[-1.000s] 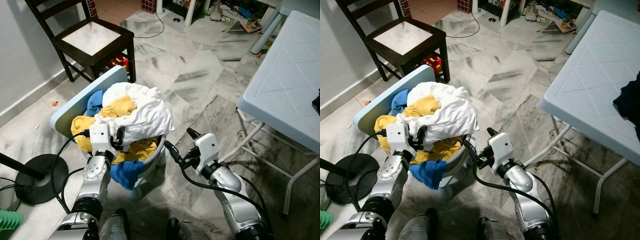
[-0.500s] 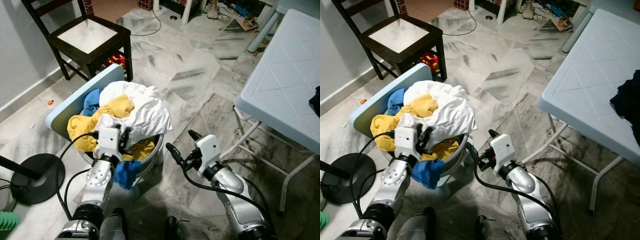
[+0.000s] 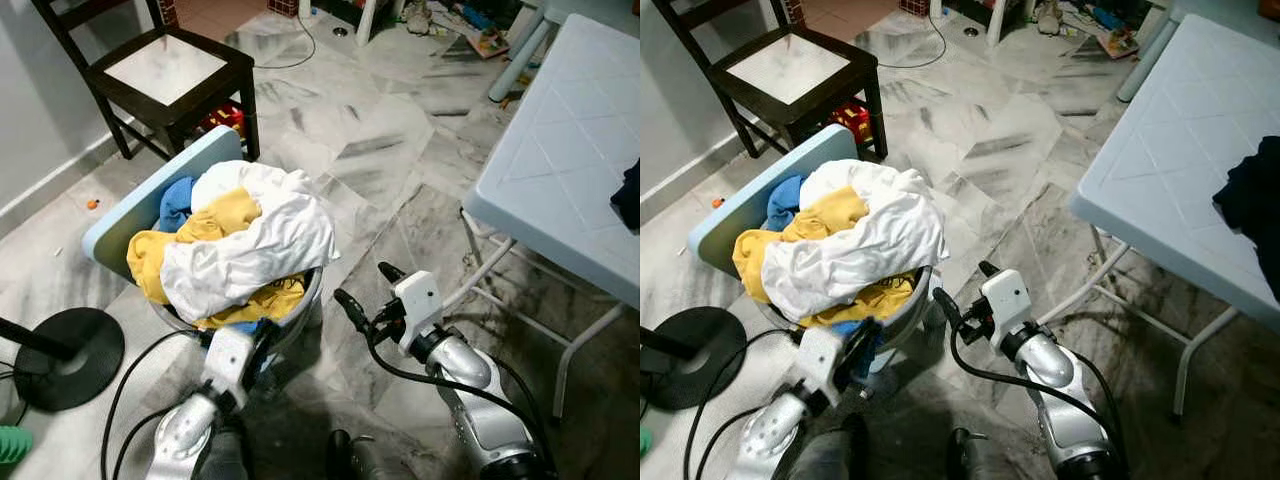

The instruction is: Hang hanger

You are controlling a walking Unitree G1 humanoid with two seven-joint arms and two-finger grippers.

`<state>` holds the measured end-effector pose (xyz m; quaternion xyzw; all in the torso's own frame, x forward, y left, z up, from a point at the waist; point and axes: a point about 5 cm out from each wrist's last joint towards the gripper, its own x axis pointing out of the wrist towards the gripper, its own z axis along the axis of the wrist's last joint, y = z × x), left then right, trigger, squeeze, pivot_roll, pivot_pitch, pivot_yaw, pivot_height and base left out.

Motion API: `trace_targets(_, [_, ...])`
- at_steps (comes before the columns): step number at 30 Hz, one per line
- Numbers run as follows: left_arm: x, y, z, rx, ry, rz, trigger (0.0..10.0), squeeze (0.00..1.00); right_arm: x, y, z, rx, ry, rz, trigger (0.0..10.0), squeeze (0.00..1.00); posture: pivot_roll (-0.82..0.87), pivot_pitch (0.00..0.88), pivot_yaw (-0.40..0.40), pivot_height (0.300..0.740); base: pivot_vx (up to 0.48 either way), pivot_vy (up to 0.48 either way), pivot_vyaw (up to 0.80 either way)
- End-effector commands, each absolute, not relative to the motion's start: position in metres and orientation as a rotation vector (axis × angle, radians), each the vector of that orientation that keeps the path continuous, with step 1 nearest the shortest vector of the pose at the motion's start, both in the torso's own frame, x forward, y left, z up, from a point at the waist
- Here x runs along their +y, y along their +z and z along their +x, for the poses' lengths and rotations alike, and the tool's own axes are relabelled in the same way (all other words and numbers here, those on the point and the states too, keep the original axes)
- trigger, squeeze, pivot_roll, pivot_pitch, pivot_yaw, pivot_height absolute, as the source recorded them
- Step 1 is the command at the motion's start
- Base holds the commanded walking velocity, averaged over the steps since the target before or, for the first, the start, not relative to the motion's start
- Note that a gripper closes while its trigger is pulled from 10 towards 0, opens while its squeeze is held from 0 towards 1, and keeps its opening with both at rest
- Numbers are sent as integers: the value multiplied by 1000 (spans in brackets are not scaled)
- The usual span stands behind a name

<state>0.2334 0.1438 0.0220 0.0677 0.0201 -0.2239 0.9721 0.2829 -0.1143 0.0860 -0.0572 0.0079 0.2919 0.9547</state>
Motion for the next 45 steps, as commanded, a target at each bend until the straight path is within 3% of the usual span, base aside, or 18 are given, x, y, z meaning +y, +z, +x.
trace_targets(1, [155, 36, 240, -48, -310, 168, 0, 0, -114, 85, 281, 26, 597, -121, 10000, 0, 57, 259, -123, 740, 0, 0, 0])
trace_targets(2, [159, 38, 242, -55, -276, 174, 0, 0, -114, 84, 281, 27, 599, -121, 10000, 0, 57, 259, -123, 740, 0, 0, 0])
trace_targets(3, [162, 41, 246, -61, -246, 169, 6784, 0, -113, 84, 281, 29, 603, -121, 10000, 0, 60, 261, -124, 740, 0, 0, 0])
trace_targets(4, [164, 43, 248, -64, -233, 163, 6784, 0, -113, 84, 281, 29, 605, -121, 10000, 0, 60, 261, -124, 740, 0, 0, 0])
trace_targets(5, [168, 52, 257, -86, -192, 142, 10000, 0, -111, 83, 281, 32, 609, -121, 10000, 0, 66, 261, -131, 740, 0, 0, 0])
trace_targets(6, [169, 59, 265, -106, -174, 119, 10000, 1000, -110, 83, 281, 32, 615, -121, 10000, 0, 68, 261, -132, 740, 0, 0, 0])
trace_targets(13, [170, 90, 291, -189, -150, 99, 10000, 1000, -108, 83, 281, 31, 626, -123, 10000, 0, 72, 260, -131, 740, 0, 0, 0])
trace_targets(26, [149, 85, 341, 37, -224, 59, 10000, 1000, -110, 84, 279, 23, 607, -138, 10000, 0, 17, 251, -108, 740, 0, 0, 0])
trace_targets(36, [158, 63, 342, 223, -221, 122, 10000, 1000, -108, 81, 274, 27, 596, -139, 10000, 0, 3, 253, -90, 740, 0, 0, 0])
trace_targets(37, [157, 60, 341, 227, -248, 124, 10000, 663, -108, 81, 273, 27, 596, -139, 10000, 0, 4, 252, -90, 740, 0, 0, 0])
trace_targets(38, [156, 56, 338, 245, -269, 136, 157, 0, -108, 81, 273, 27, 597, -140, 10000, 0, 4, 252, -91, 740, 0, 0, 0])
trace_targets(42, [153, 48, 332, 265, -332, 151, 0, 0, -107, 81, 273, 27, 599, -142, 10000, 0, 5, 253, -92, 740, 0, 0, 0])
trace_targets(45, [142, 39, 320, 255, -455, 256, 0, 0, -107, 81, 274, 26, 601, -146, 10000, 0, 12, 254, -95, 740, 0, 0, 0])
